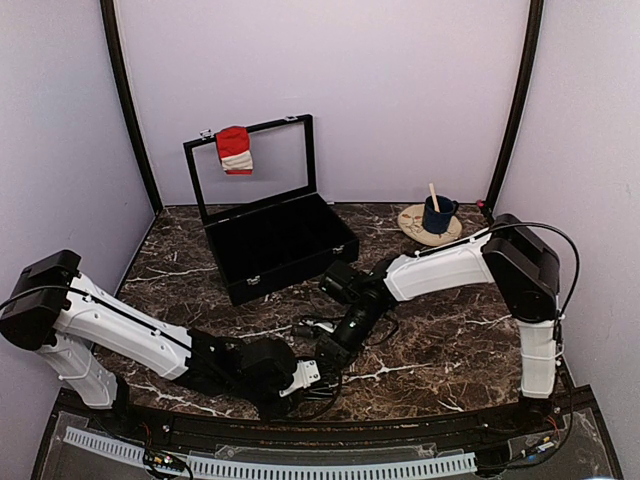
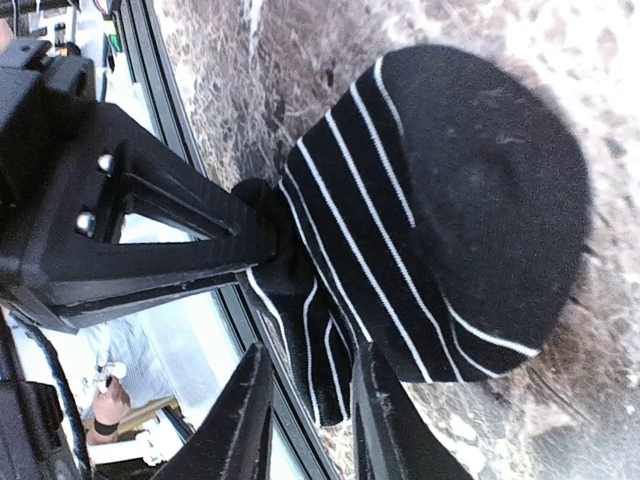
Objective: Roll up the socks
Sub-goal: Roll the sock at the corner of the board.
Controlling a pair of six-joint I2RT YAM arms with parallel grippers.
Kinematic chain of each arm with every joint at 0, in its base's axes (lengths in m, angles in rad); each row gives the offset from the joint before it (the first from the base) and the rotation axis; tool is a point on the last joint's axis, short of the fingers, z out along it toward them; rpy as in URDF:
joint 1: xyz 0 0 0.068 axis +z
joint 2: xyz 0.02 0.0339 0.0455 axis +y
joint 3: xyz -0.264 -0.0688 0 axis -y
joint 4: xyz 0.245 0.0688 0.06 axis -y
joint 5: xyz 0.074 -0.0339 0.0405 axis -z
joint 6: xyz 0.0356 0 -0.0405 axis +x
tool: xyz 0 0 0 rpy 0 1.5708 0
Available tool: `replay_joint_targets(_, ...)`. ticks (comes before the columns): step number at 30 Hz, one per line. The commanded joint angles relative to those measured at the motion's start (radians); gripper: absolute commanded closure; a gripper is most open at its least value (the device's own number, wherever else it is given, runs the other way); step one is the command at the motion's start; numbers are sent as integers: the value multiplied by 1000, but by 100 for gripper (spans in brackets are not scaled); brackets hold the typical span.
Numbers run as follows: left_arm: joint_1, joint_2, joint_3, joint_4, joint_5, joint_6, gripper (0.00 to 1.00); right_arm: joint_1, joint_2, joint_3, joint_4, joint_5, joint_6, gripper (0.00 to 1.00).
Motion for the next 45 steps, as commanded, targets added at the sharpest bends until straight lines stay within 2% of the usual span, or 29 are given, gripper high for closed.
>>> replay_joint_targets(1,17,4,-13,-86,57,-43,100,-15,-43,-15,49,6,23,73)
replay_joint_targets(12,68,10,-11,-91,125,-103,100,-47,-94,-68,107,69,48,71)
replay_joint_targets(27,183,11,-9,-120,306,-132,100,-50,-247,-218,227,326,50,71)
replay_joint_targets(38,298,63,19,-154,534,-129,100,-48,-392,-360,352,479,43,71)
replay_joint_targets(45,383,143,65,-206,738,-99,100,15,-485,-416,395,579,-3,71)
